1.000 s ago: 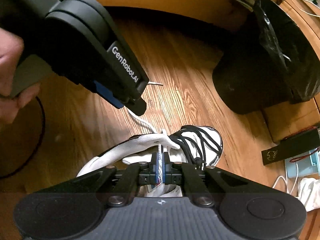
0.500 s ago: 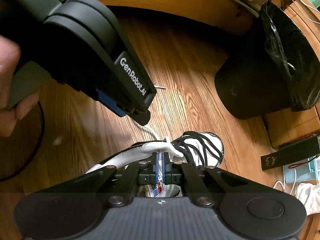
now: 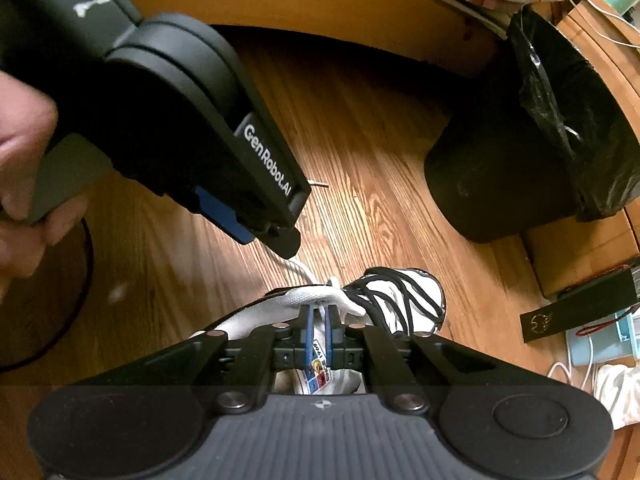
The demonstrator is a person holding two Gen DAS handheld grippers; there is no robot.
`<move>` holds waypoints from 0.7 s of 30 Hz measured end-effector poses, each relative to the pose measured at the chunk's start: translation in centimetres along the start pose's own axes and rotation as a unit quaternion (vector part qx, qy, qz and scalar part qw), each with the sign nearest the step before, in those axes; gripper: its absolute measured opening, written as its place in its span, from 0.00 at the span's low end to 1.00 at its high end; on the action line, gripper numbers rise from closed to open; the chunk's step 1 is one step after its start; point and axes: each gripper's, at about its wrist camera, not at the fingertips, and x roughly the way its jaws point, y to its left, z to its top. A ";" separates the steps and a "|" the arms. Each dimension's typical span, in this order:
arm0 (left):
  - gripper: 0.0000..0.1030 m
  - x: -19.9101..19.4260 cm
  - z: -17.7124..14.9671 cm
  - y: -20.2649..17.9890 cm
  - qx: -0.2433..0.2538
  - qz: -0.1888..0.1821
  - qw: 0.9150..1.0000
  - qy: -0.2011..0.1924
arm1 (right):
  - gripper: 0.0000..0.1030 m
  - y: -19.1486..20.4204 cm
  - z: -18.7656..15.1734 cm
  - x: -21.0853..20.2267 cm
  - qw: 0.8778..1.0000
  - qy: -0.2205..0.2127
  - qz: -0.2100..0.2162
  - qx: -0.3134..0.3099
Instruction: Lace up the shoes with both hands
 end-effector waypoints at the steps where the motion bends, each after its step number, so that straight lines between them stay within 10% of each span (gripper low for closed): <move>1: 0.30 0.0 0.0 0.0 0.001 0.000 1.000 0.001 | 0.05 -0.1 0.0 -0.2 1.000 -0.001 0.000 0.000; 21: 0.30 0.0 -0.1 0.2 -0.009 -0.006 1.000 0.003 | 0.14 1.8 -0.9 1.2 0.989 0.030 -0.061 -0.128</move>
